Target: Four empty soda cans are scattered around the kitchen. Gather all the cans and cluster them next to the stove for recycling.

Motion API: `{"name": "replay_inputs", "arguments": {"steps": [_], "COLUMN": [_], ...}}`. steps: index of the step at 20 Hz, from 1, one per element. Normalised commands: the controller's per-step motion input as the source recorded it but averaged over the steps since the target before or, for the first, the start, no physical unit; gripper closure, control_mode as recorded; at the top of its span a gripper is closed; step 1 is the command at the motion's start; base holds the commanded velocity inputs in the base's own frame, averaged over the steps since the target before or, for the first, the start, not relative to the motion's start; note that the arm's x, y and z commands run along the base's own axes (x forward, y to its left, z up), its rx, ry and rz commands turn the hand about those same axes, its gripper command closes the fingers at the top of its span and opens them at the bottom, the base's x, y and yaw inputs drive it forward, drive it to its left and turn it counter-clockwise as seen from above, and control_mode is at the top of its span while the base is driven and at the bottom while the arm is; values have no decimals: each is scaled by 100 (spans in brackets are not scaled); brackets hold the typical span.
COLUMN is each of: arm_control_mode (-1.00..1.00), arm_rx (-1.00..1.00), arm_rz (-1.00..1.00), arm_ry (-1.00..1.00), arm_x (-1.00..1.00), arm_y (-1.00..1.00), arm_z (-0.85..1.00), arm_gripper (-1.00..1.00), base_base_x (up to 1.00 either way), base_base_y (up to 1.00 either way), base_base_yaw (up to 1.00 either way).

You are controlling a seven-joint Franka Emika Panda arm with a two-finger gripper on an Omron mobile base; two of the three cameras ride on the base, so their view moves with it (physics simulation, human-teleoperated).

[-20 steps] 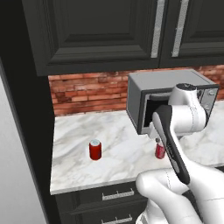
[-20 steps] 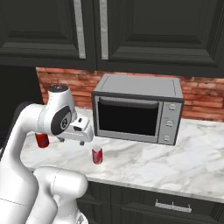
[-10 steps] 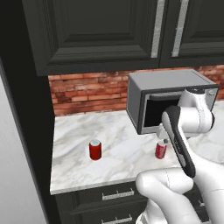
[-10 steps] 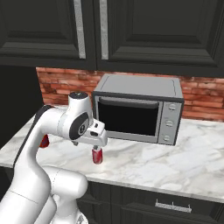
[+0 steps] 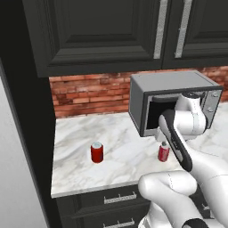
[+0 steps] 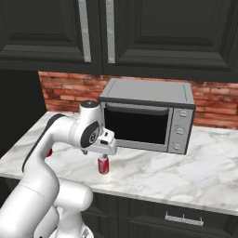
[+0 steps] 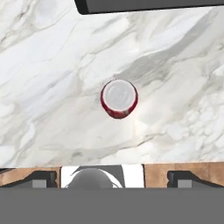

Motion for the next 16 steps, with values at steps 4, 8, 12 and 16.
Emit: {"name": "replay_inputs", "arguments": {"steps": [4,8,12,16], "arm_control_mode": [-100,-100,-100,-100], "arm_rx": [0,0,0,0], "arm_rz": [0,0,0,0], "arm_ry": [1,2,1,2], "arm_x": [34,32,31,21], "arm_y": [0,0,0,-3], "arm_z": [-26,-20,-18,-21], "arm_gripper": [-100,-100,-100,-100], "base_base_x": [0,0,0,0], "base_base_y": [0,0,0,0], "base_base_yaw": [0,0,0,0]}}
